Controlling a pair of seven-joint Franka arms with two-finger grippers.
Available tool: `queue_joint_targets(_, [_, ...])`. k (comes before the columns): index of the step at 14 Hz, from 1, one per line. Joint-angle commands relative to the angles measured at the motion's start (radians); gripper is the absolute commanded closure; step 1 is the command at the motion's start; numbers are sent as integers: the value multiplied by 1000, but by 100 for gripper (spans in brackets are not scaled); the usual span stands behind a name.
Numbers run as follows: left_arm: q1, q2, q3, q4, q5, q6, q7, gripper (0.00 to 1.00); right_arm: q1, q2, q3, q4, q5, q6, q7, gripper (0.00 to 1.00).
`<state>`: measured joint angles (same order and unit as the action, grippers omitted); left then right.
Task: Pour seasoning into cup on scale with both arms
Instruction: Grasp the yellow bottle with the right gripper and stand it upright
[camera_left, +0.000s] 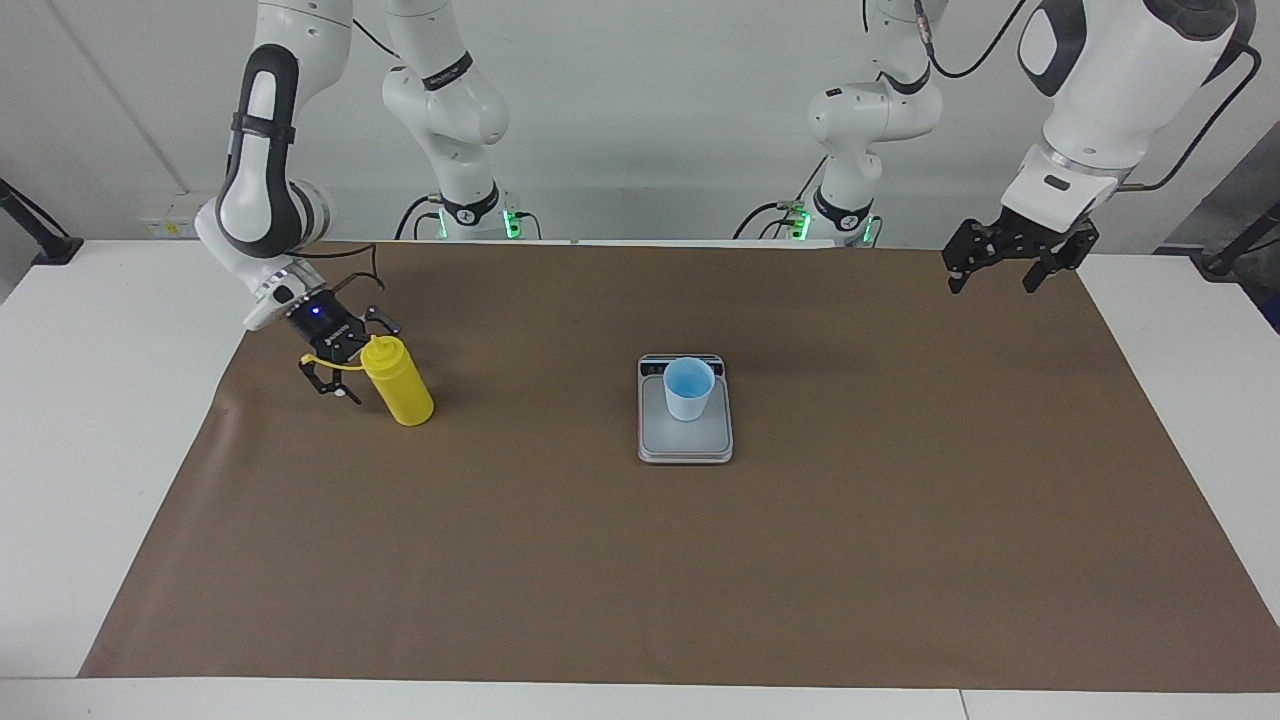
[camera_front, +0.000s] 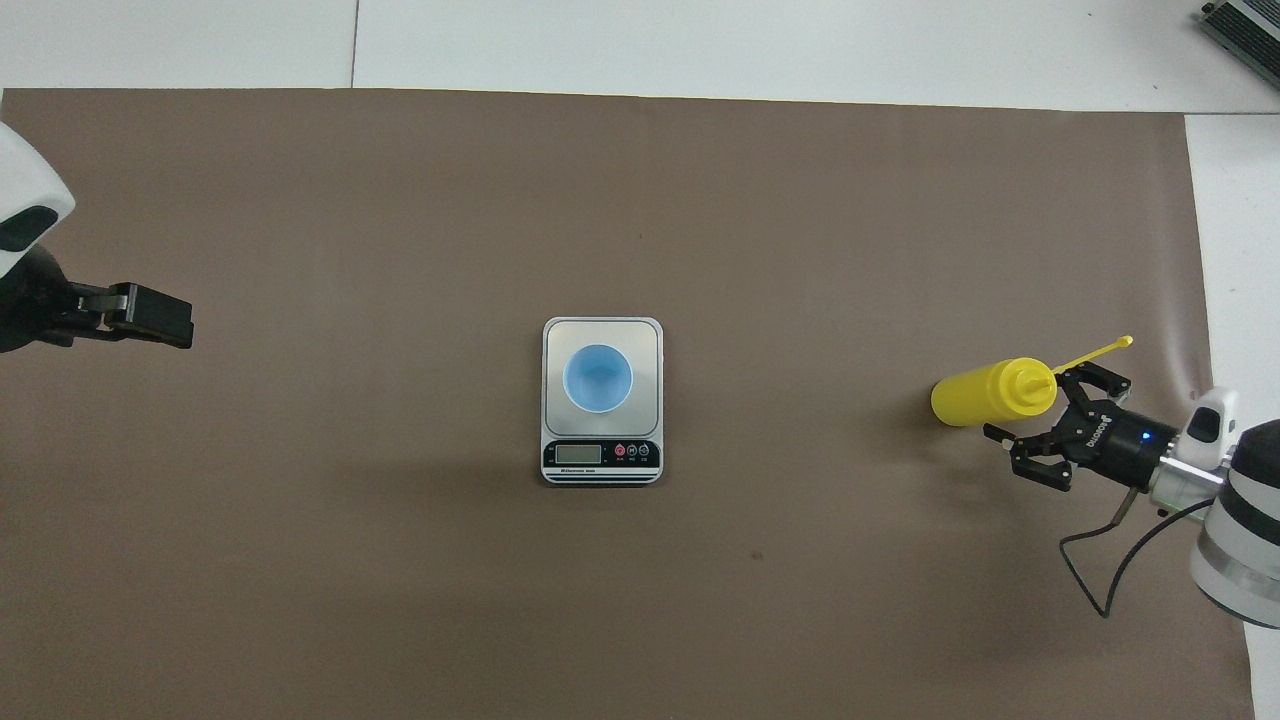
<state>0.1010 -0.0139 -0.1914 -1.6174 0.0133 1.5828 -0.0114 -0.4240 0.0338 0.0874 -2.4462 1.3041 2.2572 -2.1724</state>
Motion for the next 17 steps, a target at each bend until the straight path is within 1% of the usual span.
queue_joint_targets(1, [35, 14, 1, 10, -19, -18, 45, 0, 28, -2, 5, -13, 64, 15, -33, 0])
queue_joint_targets(4, [28, -23, 1, -51, -19, -20, 62, 0, 60, -2, 5, -11, 101, 21, -35, 0])
queue_joint_targets(6, [20, -29, 6, -56, -19, -23, 76, 0, 74, -2, 6, -11, 116, 21, -35, 0])
queue_joint_targets(8, [-91, -29, 126, -50, -18, -18, 85, 0, 74, 1, 5, -10, 121, 22, -35, 0])
queue_joint_targets(9, [-108, -29, 145, -46, -18, -17, 85, 0, 76, 3, 6, -8, 121, 22, -35, 0])
queue_joint_targets(12, [-122, -23, 152, 0, -18, -35, 88, 0, 97, 3, 6, -7, 164, 27, -65, 0])
queue_joint_targets(17, [-122, -46, 153, -21, -19, -47, 97, 0, 129, 5, 5, -7, 216, 48, -89, 0])
